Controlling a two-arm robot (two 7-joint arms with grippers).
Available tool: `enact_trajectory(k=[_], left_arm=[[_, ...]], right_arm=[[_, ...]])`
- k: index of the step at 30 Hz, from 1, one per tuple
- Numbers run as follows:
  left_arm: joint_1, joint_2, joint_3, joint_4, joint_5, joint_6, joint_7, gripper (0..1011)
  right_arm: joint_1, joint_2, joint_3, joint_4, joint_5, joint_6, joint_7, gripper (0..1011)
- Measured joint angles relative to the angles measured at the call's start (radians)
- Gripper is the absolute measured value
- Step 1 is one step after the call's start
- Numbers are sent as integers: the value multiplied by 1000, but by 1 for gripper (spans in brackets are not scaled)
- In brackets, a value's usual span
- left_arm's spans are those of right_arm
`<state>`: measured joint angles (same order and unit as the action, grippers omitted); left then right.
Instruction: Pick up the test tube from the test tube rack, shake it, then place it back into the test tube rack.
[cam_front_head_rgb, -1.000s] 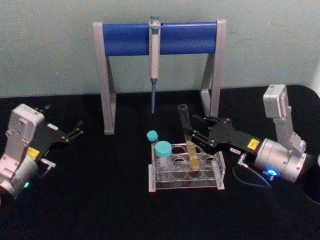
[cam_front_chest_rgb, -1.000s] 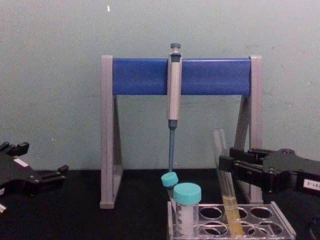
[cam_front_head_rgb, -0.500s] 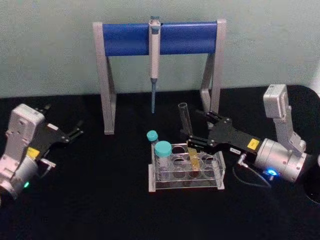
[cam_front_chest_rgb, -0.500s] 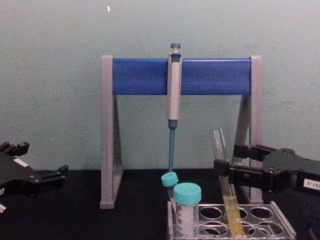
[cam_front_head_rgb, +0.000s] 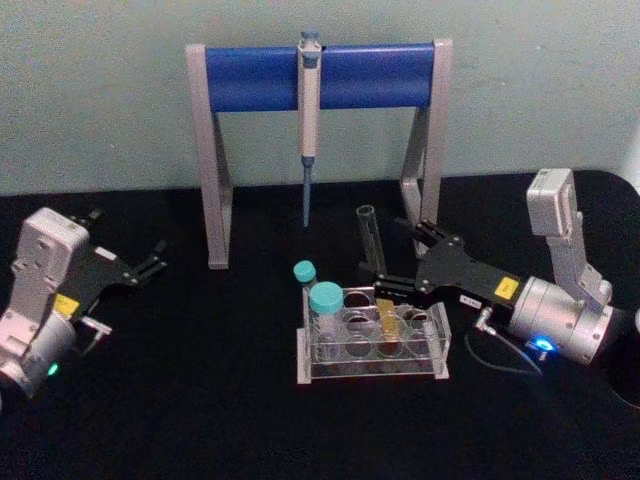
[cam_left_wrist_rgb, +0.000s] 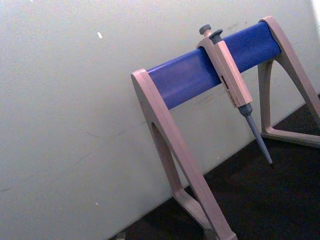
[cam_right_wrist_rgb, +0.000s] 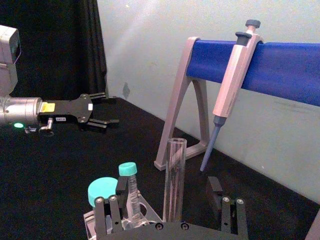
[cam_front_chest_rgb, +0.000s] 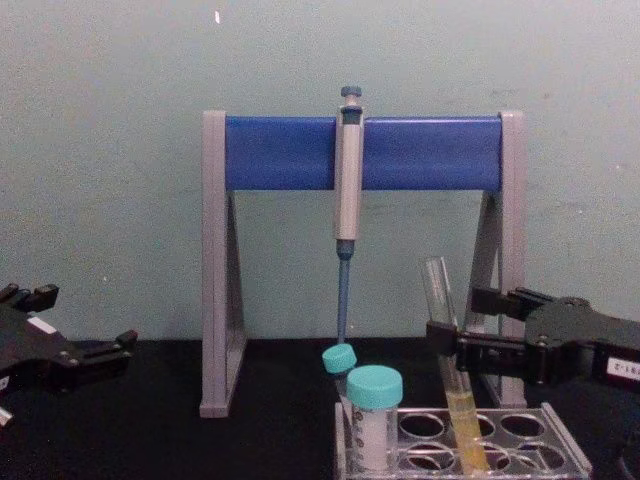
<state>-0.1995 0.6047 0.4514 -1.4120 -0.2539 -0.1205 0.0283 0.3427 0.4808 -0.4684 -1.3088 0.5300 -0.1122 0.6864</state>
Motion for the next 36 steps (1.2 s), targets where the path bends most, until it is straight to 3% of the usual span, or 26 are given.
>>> enact_trajectory(k=[11, 20, 24, 27, 28, 31, 34, 36], left_arm=[[0, 0, 0, 0, 0, 0, 0, 1001], [0, 0, 0, 0, 0, 0, 0, 1002], [0, 0, 0, 0, 0, 0, 0, 1002], [0, 0, 0, 0, 0, 0, 0, 1002], [0, 0, 0, 0, 0, 0, 0, 1001], [0, 0, 0, 0, 0, 0, 0, 1001], [0, 0, 0, 0, 0, 0, 0, 1001], [0, 0, 0, 0, 0, 0, 0, 1002]], right_arm=[[-1, 0, 1, -3, -1, -4, -1, 1000], [-47, 2, 61, -81, 22, -86, -35, 1000], [-81, -6, 106, -124, 22, -109, -104, 1000], [-111, -18, 138, -157, -13, -113, -199, 1000], [-130, -27, 156, -175, -41, -109, -259, 1000], [-153, -39, 174, -192, -79, -94, -342, 1000], [-180, -60, 190, -201, -152, -50, -459, 1000], [-186, -67, 191, -200, -180, -27, -497, 1000]])
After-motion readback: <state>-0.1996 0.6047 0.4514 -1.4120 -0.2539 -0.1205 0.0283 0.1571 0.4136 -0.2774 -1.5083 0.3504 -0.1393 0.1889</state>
